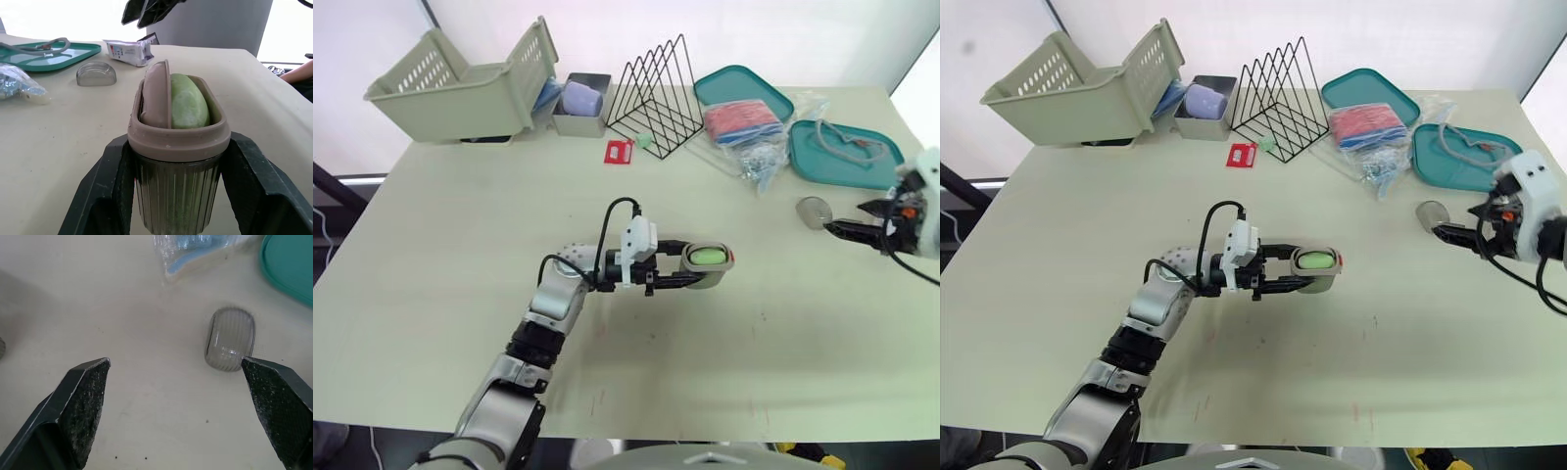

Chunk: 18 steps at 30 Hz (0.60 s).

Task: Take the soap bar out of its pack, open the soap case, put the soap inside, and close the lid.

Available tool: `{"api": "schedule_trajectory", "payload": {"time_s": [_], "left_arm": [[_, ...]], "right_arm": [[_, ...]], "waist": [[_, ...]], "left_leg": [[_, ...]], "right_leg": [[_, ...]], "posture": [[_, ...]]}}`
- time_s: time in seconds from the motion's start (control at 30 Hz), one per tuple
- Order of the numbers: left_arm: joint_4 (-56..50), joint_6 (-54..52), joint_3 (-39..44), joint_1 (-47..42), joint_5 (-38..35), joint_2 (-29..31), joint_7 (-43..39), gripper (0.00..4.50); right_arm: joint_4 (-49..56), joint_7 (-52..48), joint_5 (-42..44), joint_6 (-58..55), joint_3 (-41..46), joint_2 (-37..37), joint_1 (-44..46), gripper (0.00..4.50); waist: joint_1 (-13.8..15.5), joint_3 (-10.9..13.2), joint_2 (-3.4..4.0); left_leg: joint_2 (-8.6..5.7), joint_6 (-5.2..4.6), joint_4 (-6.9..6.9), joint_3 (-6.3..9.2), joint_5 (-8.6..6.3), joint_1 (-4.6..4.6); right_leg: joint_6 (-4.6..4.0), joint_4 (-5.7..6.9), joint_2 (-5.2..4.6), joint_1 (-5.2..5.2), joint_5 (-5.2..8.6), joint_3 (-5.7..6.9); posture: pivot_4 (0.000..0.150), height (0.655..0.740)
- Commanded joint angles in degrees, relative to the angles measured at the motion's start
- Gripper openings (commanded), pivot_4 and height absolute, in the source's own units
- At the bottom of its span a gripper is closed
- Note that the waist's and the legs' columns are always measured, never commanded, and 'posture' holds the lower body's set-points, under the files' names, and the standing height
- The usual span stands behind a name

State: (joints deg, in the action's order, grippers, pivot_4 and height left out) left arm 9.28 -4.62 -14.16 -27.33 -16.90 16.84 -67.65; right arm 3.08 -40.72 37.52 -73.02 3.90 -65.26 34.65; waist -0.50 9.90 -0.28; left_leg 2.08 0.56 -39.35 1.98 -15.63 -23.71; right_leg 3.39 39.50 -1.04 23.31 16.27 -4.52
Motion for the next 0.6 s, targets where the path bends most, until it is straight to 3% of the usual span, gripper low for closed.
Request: {"api": "schedule_trajectory", "payload": {"time_s": [0.03,0.13,0.23,0.6], "left_arm": [[-1.45,1.24,-0.17,-0.70,-0.05,-0.88,0.56,2.01],[-1.07,1.85,-0.54,-0.94,0.52,-1.61,1.14,2.01],[-0.83,2.11,-0.47,-1.21,0.90,-2.44,1.87,2.01],[-1.26,2.28,-0.76,-0.72,1.38,-2.68,2.73,2.01]], "right_arm": [[-7.45,-2.46,-6.88,-2.09,-11.48,0.05,10.02,4.44],[-17.11,-5.46,-14.33,-0.82,-22.84,2.74,20.11,4.44],[-27.21,-7.71,-20.53,3.76,-28.45,6.35,26.05,4.44],[-53.99,-13.58,-34.01,17.66,-31.65,17.88,36.95,4.44]], "waist": [[0.11,0.00,0.00],[-0.31,0.01,0.06],[-0.34,0.01,0.07],[-0.45,0.01,0.09]], "left_leg": [[0.01,0.00,0.05,0.02,0.00,-0.08],[-0.01,0.00,0.05,-0.19,0.00,-0.08],[0.00,0.00,0.08,-0.15,0.00,-0.12],[0.00,0.01,0.07,-0.16,0.00,-0.11]], "right_leg": [[0.00,-0.06,0.00,0.05,0.00,0.03],[0.01,-0.04,-0.04,0.16,-0.02,-0.15],[0.00,-0.05,-0.01,0.21,-0.01,-0.12],[0.00,0.09,-0.02,0.26,-0.01,-0.12]], "posture": [[0.150,0.7400],[0.150,0.7400],[0.150,0.7400],[0.150,0.7400]]}}
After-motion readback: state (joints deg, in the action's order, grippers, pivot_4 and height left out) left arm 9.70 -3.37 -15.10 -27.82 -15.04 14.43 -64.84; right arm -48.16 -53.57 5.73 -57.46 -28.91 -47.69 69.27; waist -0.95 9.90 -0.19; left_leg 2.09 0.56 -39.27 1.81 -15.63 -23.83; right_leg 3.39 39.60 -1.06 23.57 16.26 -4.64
